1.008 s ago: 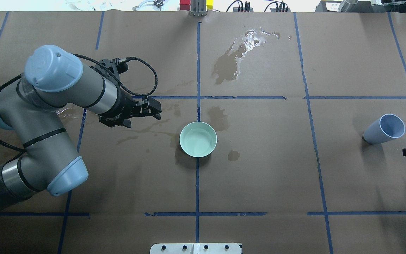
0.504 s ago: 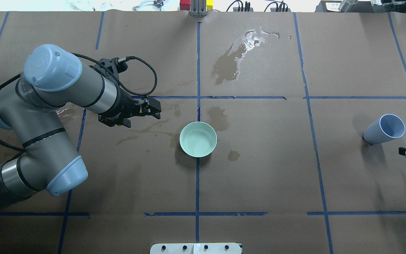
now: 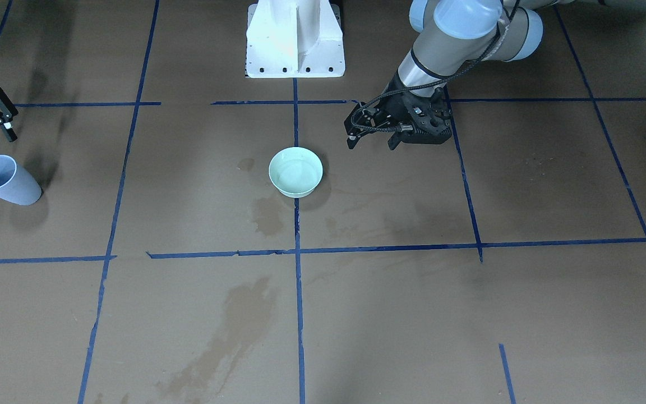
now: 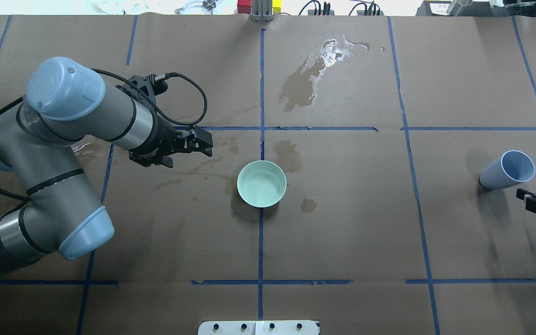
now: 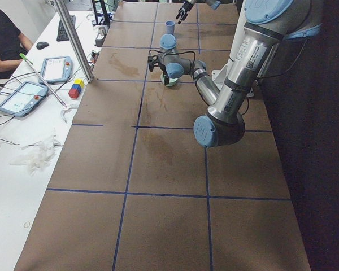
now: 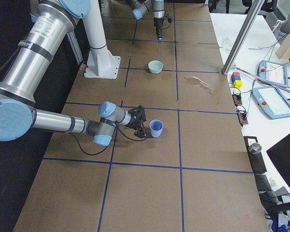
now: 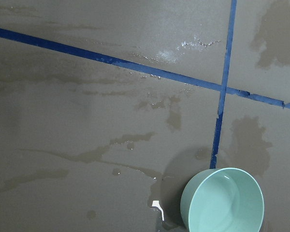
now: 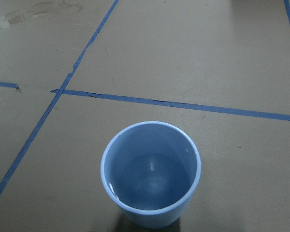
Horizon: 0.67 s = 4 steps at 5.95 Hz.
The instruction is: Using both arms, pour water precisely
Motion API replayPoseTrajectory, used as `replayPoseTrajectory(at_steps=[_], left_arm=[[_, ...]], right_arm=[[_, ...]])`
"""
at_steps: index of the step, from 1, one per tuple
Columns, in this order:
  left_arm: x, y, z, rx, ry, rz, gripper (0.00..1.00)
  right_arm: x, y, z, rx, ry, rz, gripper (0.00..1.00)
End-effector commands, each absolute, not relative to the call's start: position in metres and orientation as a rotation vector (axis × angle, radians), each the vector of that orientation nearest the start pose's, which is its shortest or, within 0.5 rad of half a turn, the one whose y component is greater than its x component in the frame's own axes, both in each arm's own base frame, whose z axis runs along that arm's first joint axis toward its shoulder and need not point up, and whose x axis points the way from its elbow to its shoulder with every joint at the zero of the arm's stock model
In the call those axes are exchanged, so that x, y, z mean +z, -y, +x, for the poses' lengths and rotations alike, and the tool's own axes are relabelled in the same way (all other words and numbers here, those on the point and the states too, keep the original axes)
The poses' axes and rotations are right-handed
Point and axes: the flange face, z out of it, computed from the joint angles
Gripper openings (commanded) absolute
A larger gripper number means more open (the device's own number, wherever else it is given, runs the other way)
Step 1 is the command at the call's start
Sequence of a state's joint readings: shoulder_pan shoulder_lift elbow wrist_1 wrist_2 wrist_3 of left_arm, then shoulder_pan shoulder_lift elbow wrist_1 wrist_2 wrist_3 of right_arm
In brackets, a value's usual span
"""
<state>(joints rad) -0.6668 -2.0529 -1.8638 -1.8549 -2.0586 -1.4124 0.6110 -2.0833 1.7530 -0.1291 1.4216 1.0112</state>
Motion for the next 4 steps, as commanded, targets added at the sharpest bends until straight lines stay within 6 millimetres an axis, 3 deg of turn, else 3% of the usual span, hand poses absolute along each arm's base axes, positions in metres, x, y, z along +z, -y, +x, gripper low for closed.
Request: replayPoseTrajectory(at_steps=[1, 3, 4], left_arm=[[0.22, 0.44, 0.419, -0.196, -1.128, 0.013, 1.0], [0.222, 0.441, 0.418, -0.197, -1.126, 0.013, 1.0], [0.221, 0.44, 0.417, -0.196, -1.129, 0.015, 1.0]], right_arm=[[0.619, 0.279, -0.186, 0.179, 0.811, 0.8, 0.99], [0.635, 0.274, -0.199, 0.183, 0.745, 0.871, 0.99], [0.633, 0.275, -0.202, 0.198, 0.746, 0.885, 0.99]])
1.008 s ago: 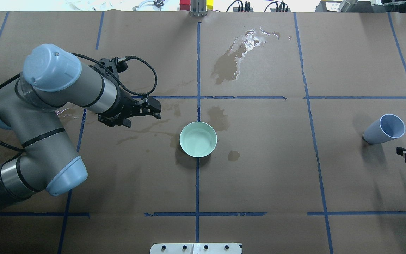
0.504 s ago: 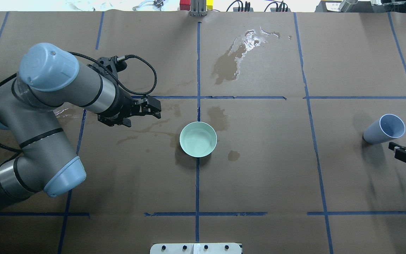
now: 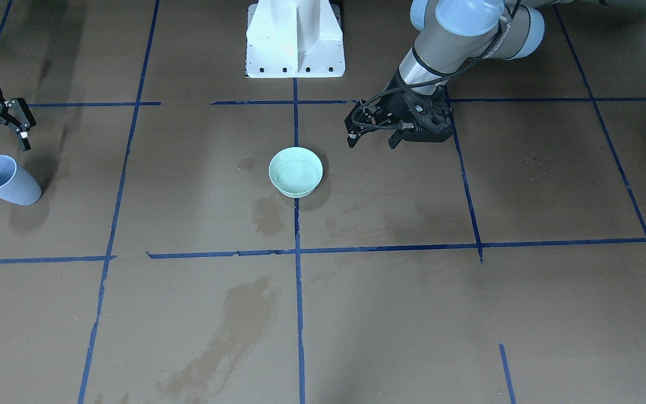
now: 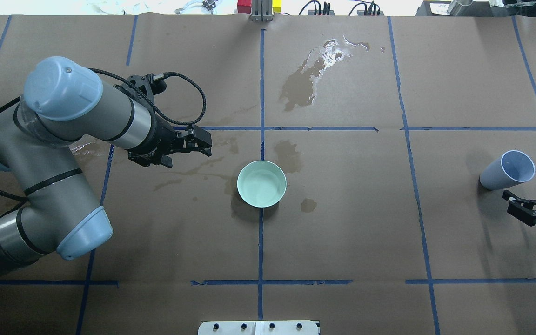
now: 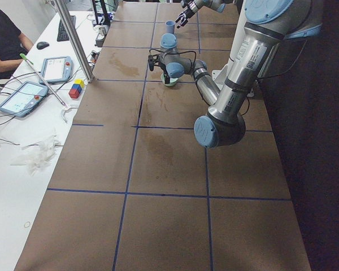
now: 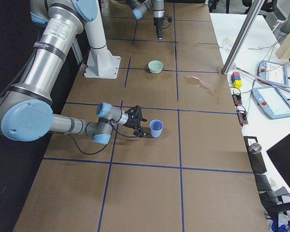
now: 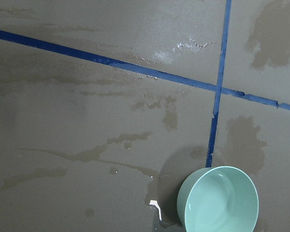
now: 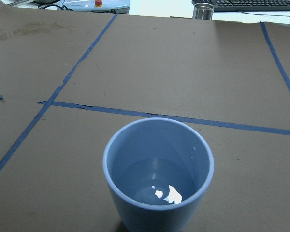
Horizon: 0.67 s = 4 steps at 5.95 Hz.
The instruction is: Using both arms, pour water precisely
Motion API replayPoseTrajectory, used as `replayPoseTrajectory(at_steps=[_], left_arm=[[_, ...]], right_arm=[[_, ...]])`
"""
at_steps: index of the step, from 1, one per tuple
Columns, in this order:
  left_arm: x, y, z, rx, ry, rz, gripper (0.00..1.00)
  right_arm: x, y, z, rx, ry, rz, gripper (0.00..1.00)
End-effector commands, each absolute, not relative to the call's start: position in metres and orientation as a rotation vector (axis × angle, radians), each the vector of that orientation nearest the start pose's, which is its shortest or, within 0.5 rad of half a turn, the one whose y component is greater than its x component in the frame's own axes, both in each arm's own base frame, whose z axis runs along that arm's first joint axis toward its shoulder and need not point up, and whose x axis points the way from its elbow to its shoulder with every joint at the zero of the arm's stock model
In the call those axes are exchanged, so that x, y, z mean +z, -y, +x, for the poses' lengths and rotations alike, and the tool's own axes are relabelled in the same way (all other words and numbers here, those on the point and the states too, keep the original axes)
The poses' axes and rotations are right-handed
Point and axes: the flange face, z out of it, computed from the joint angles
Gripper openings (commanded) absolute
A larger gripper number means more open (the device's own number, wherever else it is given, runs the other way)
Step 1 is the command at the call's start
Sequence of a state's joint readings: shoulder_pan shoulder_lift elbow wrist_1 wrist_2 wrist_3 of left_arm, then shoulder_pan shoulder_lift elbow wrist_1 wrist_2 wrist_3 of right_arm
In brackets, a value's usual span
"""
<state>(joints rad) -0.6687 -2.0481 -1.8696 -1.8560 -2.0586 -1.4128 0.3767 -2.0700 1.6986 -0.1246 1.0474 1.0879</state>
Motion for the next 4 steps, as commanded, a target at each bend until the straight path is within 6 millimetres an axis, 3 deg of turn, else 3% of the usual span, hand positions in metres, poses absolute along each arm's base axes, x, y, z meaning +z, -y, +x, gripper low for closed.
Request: replayPoseTrajectory(at_steps=[1, 3, 4], left_arm=[[0.221, 0.44, 0.416, -0.198, -1.129, 0.016, 1.0], [0.221, 0.44, 0.416, -0.198, -1.129, 0.016, 1.0], [0.22, 0.443, 0.413, -0.204, -1.13, 0.021, 1.0]], right_arm=[[0.631, 0.279, -0.209, 0.223, 0.734, 0.926, 0.98], [0.646, 0.284, -0.234, 0.316, 0.683, 1.03, 0.99], [0.642, 0.281, -0.246, 0.328, 0.681, 1.07, 0.99]])
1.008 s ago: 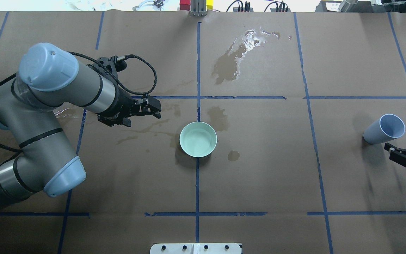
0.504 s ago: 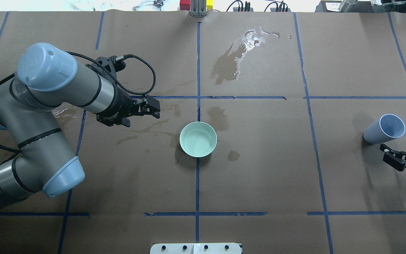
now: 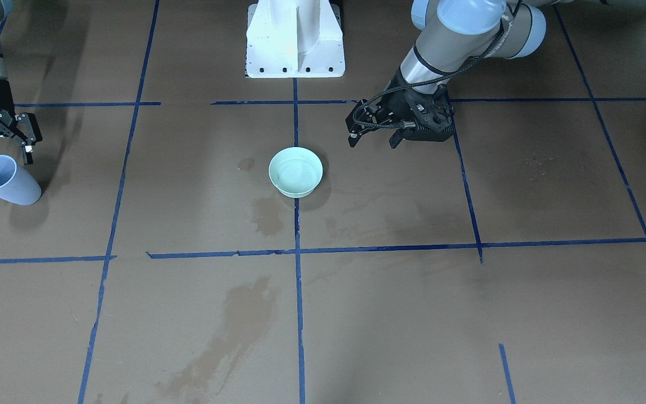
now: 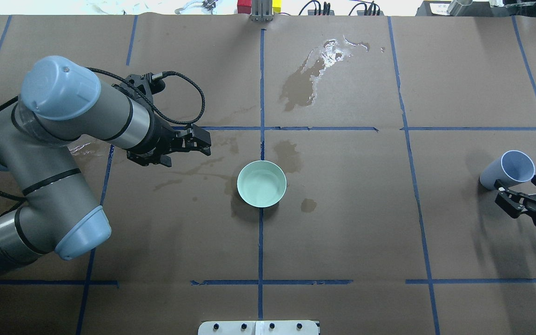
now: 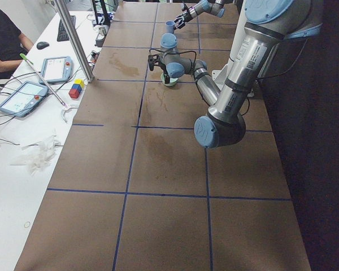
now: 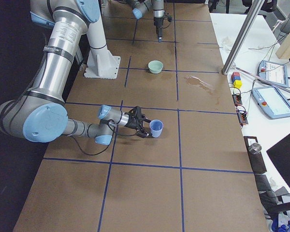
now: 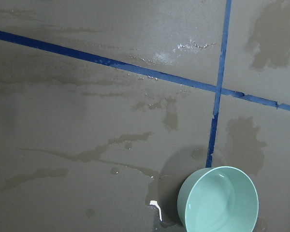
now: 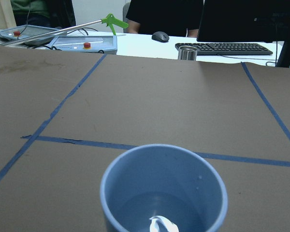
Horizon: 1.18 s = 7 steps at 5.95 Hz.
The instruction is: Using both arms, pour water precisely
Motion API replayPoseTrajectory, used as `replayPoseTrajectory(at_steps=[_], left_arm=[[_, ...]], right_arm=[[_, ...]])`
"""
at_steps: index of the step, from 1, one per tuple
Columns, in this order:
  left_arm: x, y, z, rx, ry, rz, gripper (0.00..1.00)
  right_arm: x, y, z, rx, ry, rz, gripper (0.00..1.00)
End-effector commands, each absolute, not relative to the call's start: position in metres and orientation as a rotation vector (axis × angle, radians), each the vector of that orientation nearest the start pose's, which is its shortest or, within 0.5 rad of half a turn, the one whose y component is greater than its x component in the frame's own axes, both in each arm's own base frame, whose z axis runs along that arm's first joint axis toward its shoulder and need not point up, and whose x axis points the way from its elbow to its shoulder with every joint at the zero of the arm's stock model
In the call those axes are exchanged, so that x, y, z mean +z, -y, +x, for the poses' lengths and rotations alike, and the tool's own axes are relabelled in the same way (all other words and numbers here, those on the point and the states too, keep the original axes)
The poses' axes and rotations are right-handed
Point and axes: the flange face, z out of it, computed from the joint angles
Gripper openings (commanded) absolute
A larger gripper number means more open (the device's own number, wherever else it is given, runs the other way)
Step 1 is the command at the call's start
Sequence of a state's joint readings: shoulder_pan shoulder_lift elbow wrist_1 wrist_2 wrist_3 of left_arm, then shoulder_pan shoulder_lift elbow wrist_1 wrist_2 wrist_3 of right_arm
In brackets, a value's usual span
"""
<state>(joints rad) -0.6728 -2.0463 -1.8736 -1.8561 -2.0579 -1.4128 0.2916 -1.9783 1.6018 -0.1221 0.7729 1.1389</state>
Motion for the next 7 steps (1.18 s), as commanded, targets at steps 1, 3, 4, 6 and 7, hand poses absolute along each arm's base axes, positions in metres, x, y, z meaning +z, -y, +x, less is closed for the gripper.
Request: replayPoseTrajectory(at_steps=[1, 3, 4, 6, 7], left_arm=[[0.22, 0.443, 0.412, -0.204, -1.132, 0.021, 1.0], [0.216, 0.442, 0.407, -0.205, -1.139, 0.028, 1.0], [0.214, 0.441, 0.405, -0.204, -1.143, 0.032, 1.0], [0.215, 0.438, 0.399, -0.204, -1.147, 0.035, 1.0], [0.215, 0.438, 0.399, -0.204, -1.147, 0.035, 1.0]], right_arm=[[0.648, 0.281, -0.243, 0.341, 0.657, 1.092, 0.99], [0.662, 0.283, -0.244, 0.38, 0.664, 1.135, 0.99], [0.664, 0.289, -0.26, 0.392, 0.662, 1.153, 0.98], [0.665, 0.289, -0.264, 0.39, 0.675, 1.158, 0.98], [0.664, 0.29, -0.269, 0.38, 0.673, 1.159, 0.98]])
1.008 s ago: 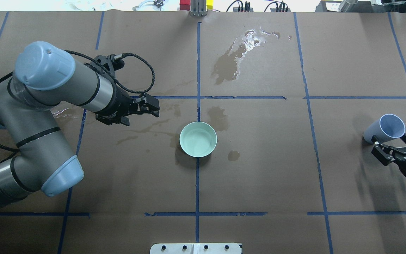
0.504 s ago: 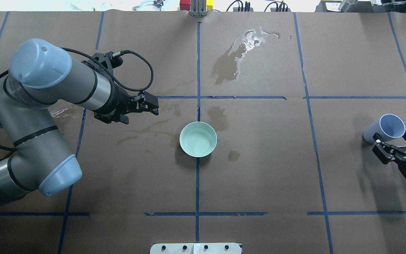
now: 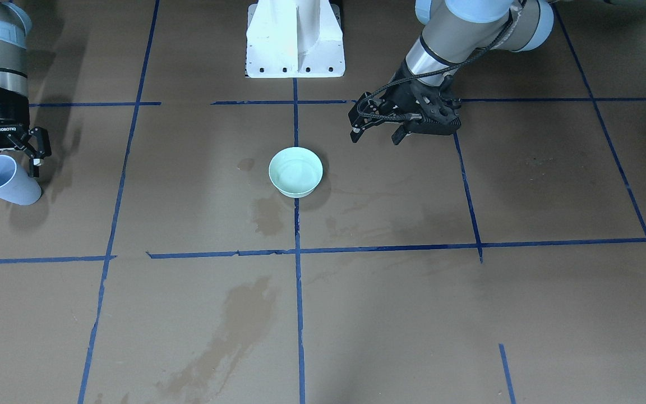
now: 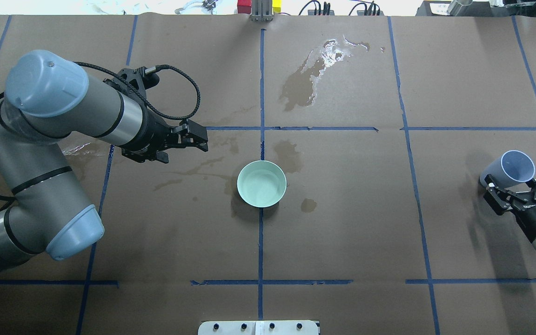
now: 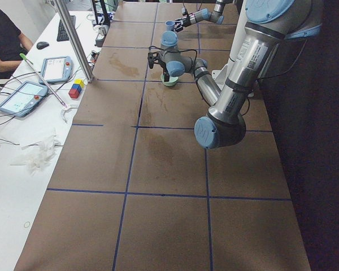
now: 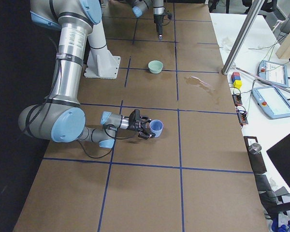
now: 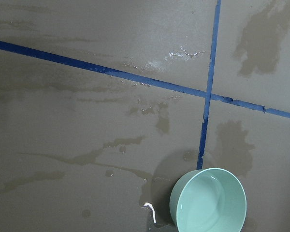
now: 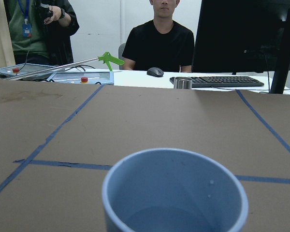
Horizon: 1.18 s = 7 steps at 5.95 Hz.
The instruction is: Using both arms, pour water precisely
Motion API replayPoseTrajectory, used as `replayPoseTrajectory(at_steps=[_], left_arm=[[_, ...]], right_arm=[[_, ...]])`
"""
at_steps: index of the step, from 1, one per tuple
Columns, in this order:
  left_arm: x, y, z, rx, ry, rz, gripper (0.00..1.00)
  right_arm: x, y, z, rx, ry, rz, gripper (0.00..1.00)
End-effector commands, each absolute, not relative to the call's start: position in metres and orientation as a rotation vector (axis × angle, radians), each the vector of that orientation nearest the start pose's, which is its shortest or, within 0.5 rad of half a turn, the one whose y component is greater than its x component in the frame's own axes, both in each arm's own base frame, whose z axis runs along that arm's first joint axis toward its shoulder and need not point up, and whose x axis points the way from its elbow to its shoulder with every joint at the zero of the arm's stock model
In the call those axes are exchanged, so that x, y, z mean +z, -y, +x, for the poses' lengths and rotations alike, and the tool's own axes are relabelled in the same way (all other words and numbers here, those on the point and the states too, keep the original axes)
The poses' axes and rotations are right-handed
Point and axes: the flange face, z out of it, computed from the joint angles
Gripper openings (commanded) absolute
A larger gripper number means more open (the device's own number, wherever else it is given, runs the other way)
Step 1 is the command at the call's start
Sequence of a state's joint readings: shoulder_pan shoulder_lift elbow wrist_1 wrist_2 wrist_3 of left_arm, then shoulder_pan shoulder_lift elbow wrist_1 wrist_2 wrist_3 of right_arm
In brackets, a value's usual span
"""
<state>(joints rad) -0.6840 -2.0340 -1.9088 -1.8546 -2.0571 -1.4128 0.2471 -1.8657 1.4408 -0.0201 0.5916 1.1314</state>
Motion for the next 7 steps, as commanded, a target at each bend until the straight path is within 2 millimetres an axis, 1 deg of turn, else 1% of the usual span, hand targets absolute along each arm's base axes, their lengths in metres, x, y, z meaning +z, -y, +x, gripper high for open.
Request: replayPoseTrajectory(at_steps=[1, 2, 4, 7], left_arm=[[0.215, 0.438, 0.4, -0.204, -1.145, 0.034, 1.0], [0.215, 0.438, 0.4, -0.204, -1.145, 0.034, 1.0], [0.216, 0.438, 0.4, -0.205, -1.144, 0.034, 1.0], [0.216, 0.439, 0.4, -0.21, -1.142, 0.041, 1.0]], right_arm=[[0.663, 0.291, -0.272, 0.359, 0.663, 1.165, 0.98], [0.678, 0.29, -0.266, 0.349, 0.655, 1.168, 0.98], [0.67, 0.292, -0.274, 0.327, 0.658, 1.187, 0.98], [0.67, 0.296, -0.271, 0.342, 0.654, 1.192, 0.98]])
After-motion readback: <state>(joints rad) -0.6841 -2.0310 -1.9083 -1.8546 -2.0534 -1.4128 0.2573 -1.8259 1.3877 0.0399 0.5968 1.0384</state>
